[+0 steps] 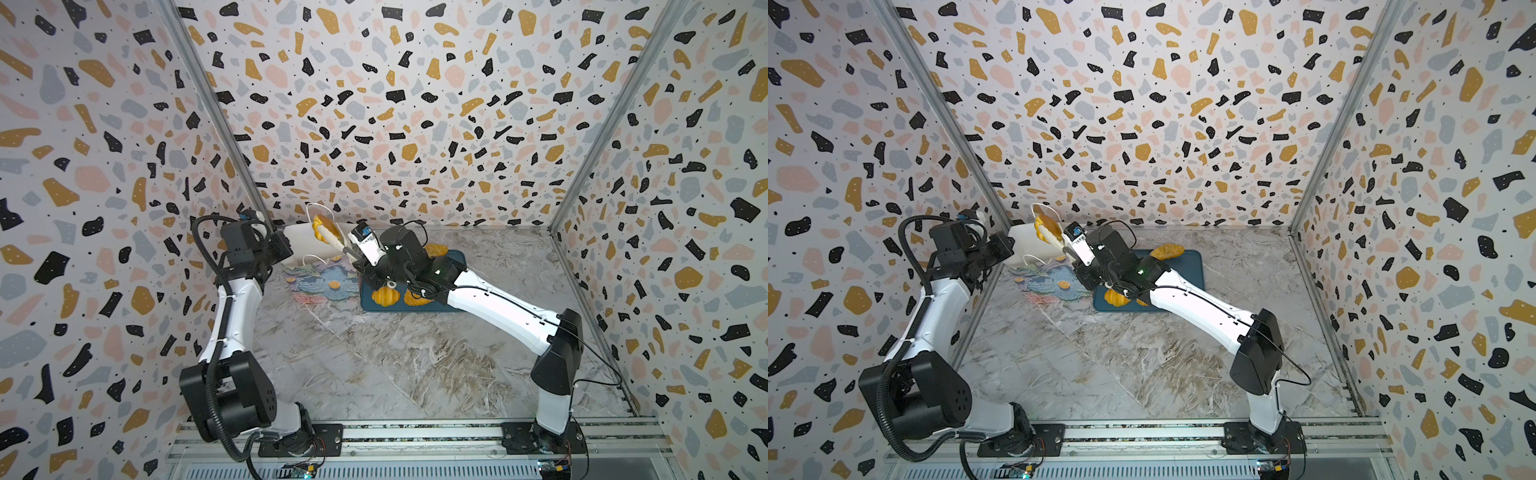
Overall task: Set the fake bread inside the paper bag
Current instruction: 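Open the tongs with the right gripper to drop the golden bun into the bag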
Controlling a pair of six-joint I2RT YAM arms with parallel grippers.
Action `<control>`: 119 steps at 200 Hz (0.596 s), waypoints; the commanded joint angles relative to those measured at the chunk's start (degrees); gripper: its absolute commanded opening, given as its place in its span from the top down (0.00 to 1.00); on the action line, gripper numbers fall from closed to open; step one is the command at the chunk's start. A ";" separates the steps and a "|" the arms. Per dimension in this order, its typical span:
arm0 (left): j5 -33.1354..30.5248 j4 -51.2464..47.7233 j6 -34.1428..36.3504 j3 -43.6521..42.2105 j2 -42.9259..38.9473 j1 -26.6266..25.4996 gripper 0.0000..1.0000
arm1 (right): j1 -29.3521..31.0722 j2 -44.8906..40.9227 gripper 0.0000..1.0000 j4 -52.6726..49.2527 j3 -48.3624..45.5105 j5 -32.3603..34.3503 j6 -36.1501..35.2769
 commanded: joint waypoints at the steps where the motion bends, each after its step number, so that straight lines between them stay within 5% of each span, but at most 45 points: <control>1: 0.84 2.08 0.15 -0.64 -1.55 0.05 1.00 | 0.20 -0.22 0.78 -0.88 4.69 -0.48 -0.66; 119: 0.78 2.10 0.06 -0.60 -1.53 0.07 1.00 | 0.22 2.42 0.52 -5.47 8.30 1.90 0.26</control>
